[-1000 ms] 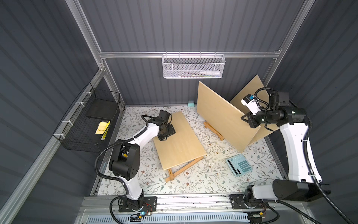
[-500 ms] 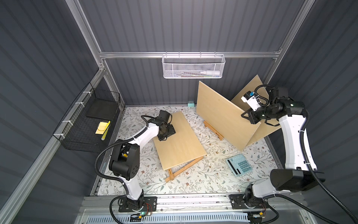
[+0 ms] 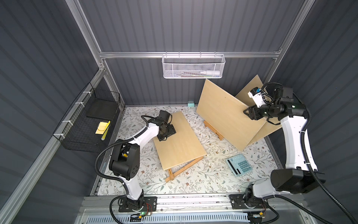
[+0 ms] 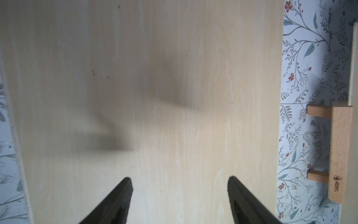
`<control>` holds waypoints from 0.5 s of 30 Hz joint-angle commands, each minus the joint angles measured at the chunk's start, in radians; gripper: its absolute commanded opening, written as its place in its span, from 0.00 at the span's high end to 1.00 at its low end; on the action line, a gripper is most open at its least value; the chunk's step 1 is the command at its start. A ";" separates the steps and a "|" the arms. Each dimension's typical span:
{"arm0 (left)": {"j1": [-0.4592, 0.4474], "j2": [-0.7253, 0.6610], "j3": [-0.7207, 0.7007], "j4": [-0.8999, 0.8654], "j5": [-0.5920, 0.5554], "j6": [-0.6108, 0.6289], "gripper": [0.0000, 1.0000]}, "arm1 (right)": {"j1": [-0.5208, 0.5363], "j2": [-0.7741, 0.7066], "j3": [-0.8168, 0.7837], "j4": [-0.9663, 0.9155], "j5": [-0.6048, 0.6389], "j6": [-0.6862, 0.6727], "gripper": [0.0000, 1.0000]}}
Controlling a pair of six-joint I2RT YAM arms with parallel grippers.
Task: Assemble the easel
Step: Place the drawing board on the easel.
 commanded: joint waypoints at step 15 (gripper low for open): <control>0.008 0.013 0.026 -0.025 -0.012 0.012 0.13 | 0.015 -0.098 -0.045 0.232 -0.026 0.235 0.22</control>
